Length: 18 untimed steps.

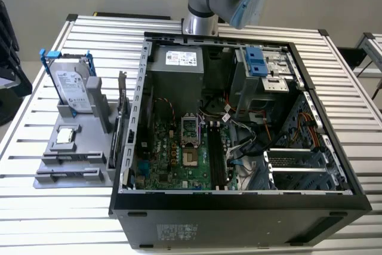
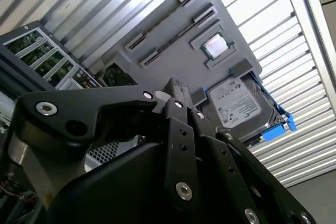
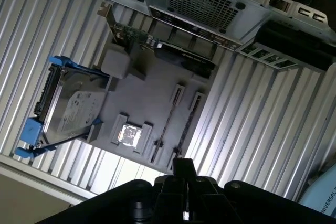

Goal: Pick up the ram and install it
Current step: 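Pick up the ram and move it above insertion slot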

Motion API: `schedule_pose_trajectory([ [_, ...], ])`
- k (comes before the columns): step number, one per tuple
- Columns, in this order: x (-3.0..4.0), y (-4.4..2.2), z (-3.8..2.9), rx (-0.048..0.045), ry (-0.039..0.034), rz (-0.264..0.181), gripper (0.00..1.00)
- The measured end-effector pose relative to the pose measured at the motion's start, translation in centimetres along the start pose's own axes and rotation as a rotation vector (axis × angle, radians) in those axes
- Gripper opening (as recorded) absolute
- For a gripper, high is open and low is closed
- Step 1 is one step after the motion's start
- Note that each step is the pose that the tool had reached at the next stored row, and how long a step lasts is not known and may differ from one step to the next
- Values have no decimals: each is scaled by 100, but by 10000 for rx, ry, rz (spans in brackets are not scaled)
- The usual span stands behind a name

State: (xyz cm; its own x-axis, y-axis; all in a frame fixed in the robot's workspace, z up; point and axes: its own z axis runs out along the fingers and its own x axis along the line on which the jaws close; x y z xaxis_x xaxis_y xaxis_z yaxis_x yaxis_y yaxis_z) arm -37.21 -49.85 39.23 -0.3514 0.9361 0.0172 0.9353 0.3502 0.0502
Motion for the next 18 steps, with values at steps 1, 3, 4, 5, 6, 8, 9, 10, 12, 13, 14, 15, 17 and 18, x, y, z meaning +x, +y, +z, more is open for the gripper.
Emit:
schedule_pose_trajectory([
  [1,0,0,0,-1,-3,56,0],
  [3,1,-1,0,-3,-8,163,0],
  [4,1,-2,0,-4,-10,216,0],
  [5,1,-2,0,-5,-13,272,0],
  [6,1,-2,0,-6,-16,327,0],
  [8,2,-4,0,-8,-22,447,0],
  [9,2,-4,0,-9,-26,509,0],
  [10,2,-4,0,-10,-29,573,0],
  [12,2,-5,0,-12,-35,699,0],
  [13,2,-6,0,-13,-38,762,0],
  [14,3,-6,0,-14,-42,824,0],
  [15,3,-7,0,-16,-44,888,0],
  [17,3,-8,0,-18,-51,1018,0],
  [18,3,-8,0,-20,-55,1087,0],
])
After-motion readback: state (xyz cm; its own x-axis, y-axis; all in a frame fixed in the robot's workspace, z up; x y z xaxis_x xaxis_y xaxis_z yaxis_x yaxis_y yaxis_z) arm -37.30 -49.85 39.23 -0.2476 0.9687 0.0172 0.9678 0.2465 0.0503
